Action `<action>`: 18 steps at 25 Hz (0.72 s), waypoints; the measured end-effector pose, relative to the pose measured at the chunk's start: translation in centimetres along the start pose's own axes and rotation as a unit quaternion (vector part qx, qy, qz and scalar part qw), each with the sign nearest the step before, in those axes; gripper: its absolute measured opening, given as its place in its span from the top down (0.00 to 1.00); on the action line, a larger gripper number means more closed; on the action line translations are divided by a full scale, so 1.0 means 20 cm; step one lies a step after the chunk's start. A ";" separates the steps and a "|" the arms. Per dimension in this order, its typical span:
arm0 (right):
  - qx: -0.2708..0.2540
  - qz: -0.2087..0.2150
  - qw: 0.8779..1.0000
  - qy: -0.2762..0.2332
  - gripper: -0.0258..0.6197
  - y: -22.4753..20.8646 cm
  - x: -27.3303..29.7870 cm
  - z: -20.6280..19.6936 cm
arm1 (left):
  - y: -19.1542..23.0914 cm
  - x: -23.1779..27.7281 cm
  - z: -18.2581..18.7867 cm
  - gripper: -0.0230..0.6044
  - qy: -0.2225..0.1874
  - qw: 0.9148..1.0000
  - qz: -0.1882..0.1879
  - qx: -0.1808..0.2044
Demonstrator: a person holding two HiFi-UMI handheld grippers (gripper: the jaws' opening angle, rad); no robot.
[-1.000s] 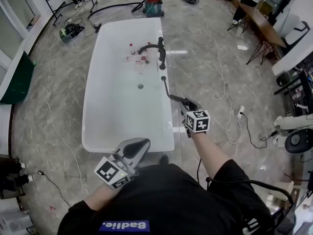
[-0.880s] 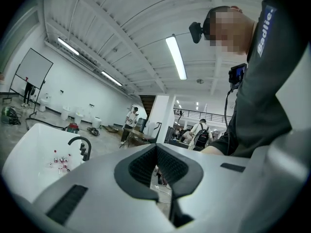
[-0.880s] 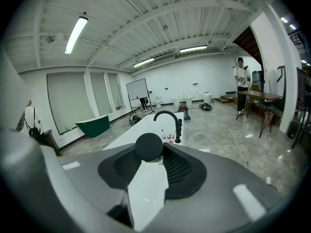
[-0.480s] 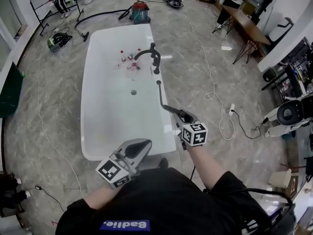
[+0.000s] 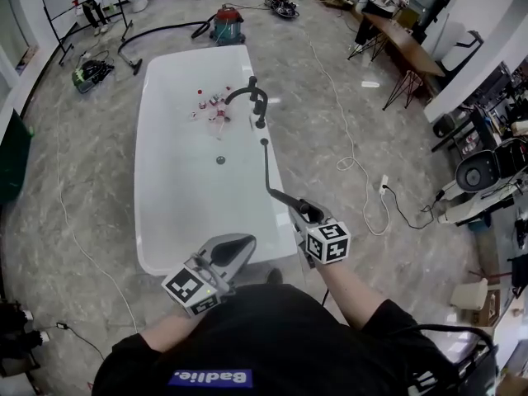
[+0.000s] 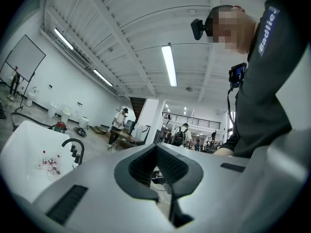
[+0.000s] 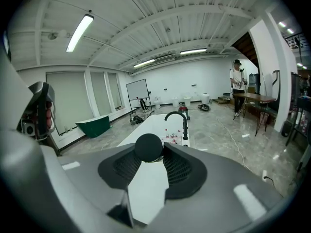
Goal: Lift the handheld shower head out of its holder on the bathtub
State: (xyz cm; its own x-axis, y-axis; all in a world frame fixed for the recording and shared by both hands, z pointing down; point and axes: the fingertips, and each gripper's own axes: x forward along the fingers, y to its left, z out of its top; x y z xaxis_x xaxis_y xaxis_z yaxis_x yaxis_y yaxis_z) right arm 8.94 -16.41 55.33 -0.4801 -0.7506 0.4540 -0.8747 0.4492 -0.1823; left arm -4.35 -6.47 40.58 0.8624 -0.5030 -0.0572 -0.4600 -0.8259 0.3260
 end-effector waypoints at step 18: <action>0.012 0.028 0.999 -0.024 0.76 0.20 -0.32 -0.03 | -0.12 -0.04 -0.01 0.97 0.018 0.999 -0.030 0.015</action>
State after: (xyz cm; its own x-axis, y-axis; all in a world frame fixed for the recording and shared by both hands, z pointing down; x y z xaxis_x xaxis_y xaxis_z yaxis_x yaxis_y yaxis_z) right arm 8.60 -9.47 52.24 -0.5296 -0.7475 0.4009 -0.8479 0.4789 -0.2273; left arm -3.86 -4.09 40.14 0.8958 -0.4426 -0.0413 -0.4123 -0.8620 0.2948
